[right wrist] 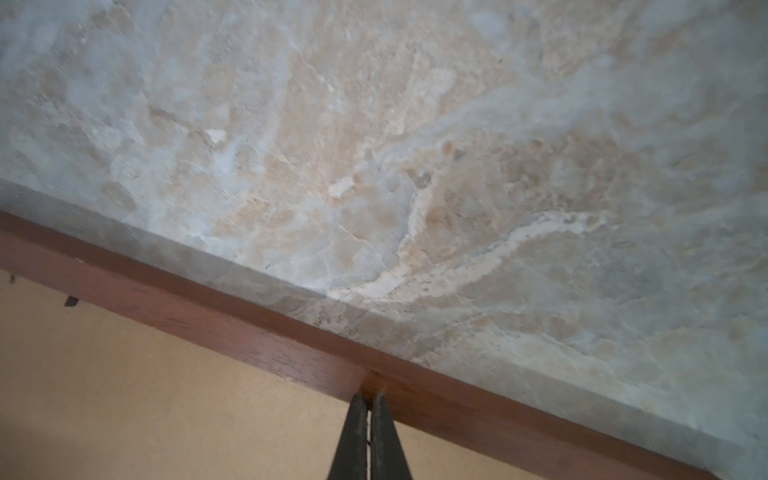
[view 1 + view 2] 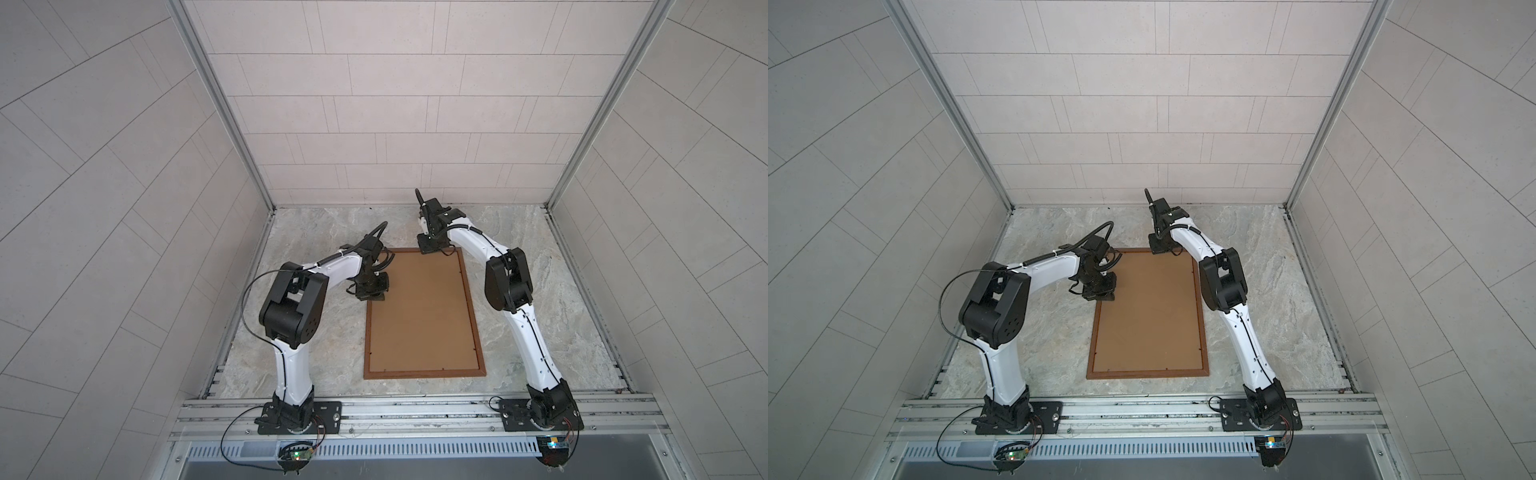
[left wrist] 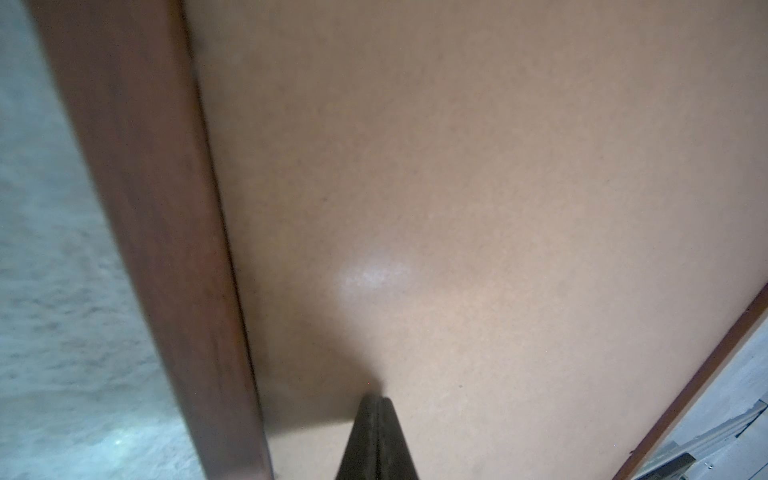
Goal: Put the photo into the frame
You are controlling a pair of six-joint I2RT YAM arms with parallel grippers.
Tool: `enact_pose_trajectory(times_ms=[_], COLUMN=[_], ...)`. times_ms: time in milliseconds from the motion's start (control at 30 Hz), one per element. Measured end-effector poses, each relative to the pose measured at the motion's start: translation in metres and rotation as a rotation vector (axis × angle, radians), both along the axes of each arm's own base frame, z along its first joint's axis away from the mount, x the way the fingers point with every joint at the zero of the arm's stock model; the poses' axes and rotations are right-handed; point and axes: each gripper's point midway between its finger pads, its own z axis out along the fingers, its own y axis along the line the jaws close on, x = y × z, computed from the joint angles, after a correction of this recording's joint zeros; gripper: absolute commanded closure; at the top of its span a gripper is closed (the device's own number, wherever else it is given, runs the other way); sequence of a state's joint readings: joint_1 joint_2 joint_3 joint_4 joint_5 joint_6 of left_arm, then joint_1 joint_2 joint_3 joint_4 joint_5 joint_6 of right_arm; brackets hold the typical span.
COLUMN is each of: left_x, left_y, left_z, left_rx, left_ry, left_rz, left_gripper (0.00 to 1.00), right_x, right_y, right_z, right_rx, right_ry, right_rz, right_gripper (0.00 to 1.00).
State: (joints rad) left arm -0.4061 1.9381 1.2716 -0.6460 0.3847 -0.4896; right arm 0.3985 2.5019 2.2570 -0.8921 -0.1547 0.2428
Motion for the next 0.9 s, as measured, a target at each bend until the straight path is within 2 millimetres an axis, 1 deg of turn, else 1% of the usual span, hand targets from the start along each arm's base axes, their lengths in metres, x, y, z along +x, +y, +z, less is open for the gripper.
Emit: enact_pose_trajectory(times_ms=[67, 200, 367, 533, 667, 900], left_x=[0.000, 0.000, 0.000, 0.000, 0.001, 0.007], left_y=[0.000, 0.000, 0.000, 0.000, 0.001, 0.005], left_z=[0.000, 0.000, 0.000, 0.000, 0.002, 0.004], left_rx=[0.001, 0.001, 0.001, 0.000, -0.012, -0.044], left_ry=[0.000, 0.000, -0.001, -0.002, -0.003, -0.011], left_rz=[-0.001, -0.007, -0.008, -0.008, -0.002, 0.022], left_gripper=[1.00, 1.00, 1.00, 1.00, 1.00, 1.00], right_x=[-0.009, -0.016, -0.017, -0.018, -0.021, -0.004], right_y=[-0.001, -0.001, 0.000, -0.002, -0.011, -0.030], right_z=[-0.006, -0.007, -0.005, 0.001, 0.003, 0.011], right_rx=[-0.010, -0.018, -0.018, -0.031, -0.044, -0.014], right_ry=[0.038, 0.057, 0.057, 0.074, 0.103, 0.075], right_rz=[0.006, 0.012, 0.012, 0.013, -0.002, -0.047], right_gripper=[1.00, 1.00, 1.00, 1.00, 1.00, 1.00])
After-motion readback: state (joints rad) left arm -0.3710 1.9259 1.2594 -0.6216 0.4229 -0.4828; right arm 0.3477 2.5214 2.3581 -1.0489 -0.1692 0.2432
